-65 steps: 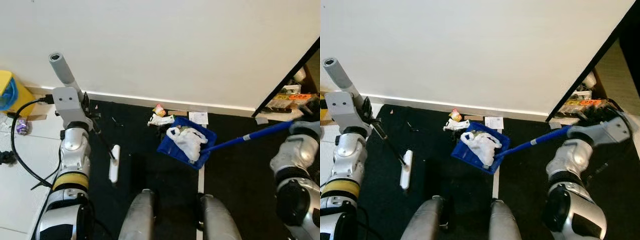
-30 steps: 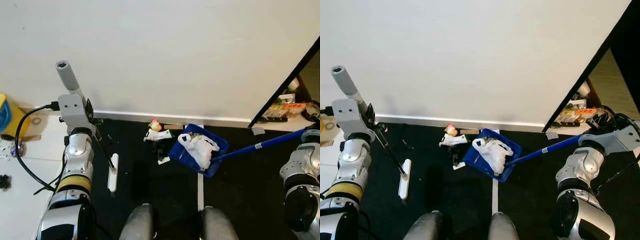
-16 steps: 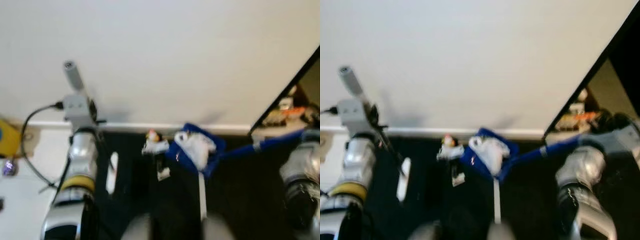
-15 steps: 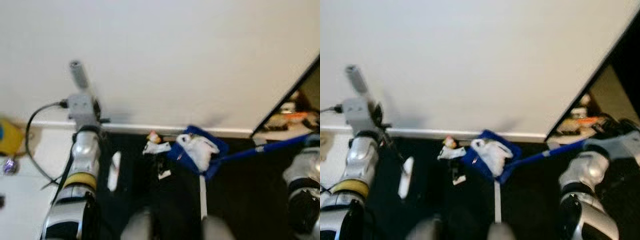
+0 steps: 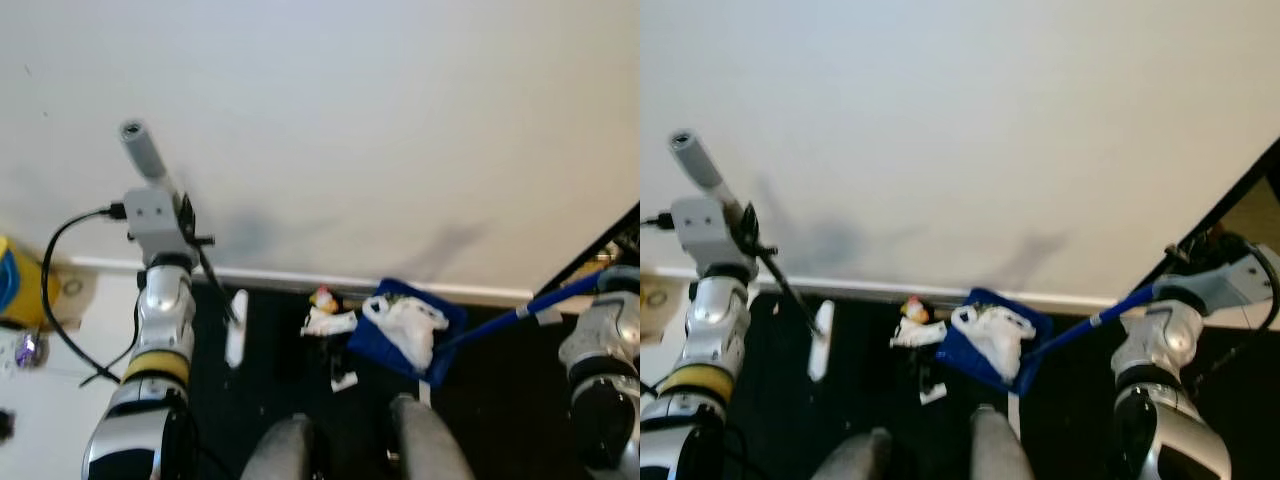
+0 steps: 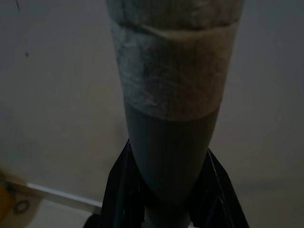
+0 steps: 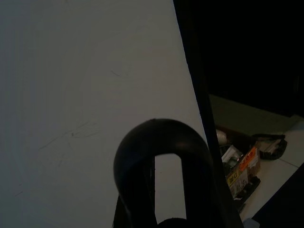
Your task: Sweep floor
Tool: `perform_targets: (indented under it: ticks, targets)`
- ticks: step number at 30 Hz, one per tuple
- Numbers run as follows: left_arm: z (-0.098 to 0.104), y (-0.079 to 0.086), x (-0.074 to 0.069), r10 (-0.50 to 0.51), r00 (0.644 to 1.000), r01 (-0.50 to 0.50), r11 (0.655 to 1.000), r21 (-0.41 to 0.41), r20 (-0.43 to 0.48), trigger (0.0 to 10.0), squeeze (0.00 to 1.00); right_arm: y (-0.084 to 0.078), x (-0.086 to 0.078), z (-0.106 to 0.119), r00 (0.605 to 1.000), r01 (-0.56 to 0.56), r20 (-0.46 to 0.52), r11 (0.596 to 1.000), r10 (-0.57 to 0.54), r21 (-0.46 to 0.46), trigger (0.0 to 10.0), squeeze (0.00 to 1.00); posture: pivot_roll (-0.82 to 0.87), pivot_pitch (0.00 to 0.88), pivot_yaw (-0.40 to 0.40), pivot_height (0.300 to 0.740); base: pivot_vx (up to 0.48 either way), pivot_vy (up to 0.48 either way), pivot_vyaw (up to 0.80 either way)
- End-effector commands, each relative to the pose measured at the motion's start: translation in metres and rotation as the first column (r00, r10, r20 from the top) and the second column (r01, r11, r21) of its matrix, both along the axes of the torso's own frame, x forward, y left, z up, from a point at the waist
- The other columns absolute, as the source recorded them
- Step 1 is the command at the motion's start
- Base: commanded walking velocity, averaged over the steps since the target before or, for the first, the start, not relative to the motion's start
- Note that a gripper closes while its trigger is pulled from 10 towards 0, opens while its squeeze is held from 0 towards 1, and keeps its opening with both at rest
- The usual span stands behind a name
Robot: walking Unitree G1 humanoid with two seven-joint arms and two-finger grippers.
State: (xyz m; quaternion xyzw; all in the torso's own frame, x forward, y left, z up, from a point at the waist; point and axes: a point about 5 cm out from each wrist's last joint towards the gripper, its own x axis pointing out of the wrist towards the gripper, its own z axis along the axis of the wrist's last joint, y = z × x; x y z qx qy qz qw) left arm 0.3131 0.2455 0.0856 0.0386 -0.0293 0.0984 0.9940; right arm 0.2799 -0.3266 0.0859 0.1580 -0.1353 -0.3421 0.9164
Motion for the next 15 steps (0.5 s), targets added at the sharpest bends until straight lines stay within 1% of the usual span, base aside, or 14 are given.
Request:
perform_targets:
  ticks: [1,3,14,15]
  targets:
    - [0.0031,-0.0025,-0.0005,-0.022,1.000,0.022,1.000,0.007,0.022,10.0,0.00,-0.0067,-0.0008,0.0094,0.997,0.042,0.060,0.999,-0.042,0.005,10.0,0.00,0.02,0.071,0.028,0.731,0.000,-0.270,0.00]
    - [0.0028,-0.0029,-0.0008,-0.025,0.999,0.025,1.000,0.006,0.024,10.0,0.00,-0.0069,-0.0009,0.0092,0.997,0.042,0.059,0.999,-0.043,0.005,10.0,0.00,0.02,0.071,0.028,0.731,0.000,-0.349,0.00]
    - [0.0036,-0.0063,-0.0005,-0.060,0.998,0.059,0.998,0.012,0.028,10.0,0.00,-0.0094,-0.0036,0.0087,0.997,0.058,0.060,0.998,-0.058,0.006,10.0,0.00,0.02,0.078,0.035,0.731,0.000,-0.480,0.00]
    - [0.0036,-0.0064,-0.0003,-0.061,0.998,0.061,0.998,0.009,0.027,10.0,0.00,-0.0093,-0.0041,0.0085,0.996,0.061,0.061,0.998,-0.061,0.005,10.0,0.00,0.02,0.077,0.035,0.731,0.000,0.000,0.00]
